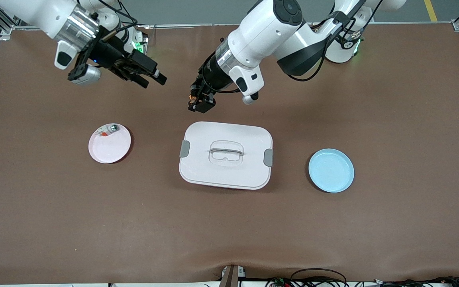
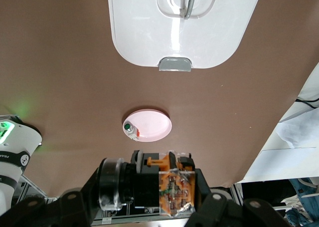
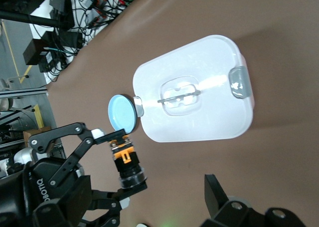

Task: Transfer orange switch to right arm and place
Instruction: 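Bring the right gripper to the switch held by the left gripper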

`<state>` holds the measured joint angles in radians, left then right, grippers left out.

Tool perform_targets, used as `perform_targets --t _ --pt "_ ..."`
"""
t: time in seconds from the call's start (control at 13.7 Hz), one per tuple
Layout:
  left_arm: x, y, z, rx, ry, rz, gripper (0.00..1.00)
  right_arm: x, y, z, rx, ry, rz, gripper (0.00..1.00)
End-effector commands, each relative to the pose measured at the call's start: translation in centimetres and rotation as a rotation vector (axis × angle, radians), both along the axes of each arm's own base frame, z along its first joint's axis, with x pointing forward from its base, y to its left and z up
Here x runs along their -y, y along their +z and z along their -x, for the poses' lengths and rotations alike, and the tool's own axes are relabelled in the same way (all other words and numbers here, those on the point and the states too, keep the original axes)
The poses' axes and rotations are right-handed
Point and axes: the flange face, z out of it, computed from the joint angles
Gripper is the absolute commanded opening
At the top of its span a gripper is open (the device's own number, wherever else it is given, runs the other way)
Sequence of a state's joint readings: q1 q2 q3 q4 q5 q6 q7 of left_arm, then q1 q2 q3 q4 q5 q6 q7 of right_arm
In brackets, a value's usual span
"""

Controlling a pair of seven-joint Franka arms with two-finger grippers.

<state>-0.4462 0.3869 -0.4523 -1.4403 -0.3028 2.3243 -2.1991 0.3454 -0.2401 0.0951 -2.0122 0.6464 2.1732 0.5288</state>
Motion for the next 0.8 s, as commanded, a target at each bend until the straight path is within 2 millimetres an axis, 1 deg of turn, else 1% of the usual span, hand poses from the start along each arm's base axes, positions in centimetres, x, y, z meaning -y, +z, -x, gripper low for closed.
perform_targets --t 0.0,0.15,0.58,0.73 --pt "0.1 0.8 -0.2 0.007 0.010 0.023 0.20 -1.9 -1.1 0.2 0.049 0.062 -0.005 1.00" --pt "0.0 1.0 -0.3 0.005 0.014 0.027 0.20 -2.6 -2.0 0.0 0.090 0.134 0.014 1.00" --pt "-0.4 1.0 -0.7 0.007 0.020 0.024 0.20 -3.8 -3.0 -1.0 0.100 0.126 0.012 1.00" --pt "-0.6 1.3 -0.7 0.015 0.019 0.025 0.20 -5.3 -3.7 -0.8 0.110 0.123 0.007 1.00"
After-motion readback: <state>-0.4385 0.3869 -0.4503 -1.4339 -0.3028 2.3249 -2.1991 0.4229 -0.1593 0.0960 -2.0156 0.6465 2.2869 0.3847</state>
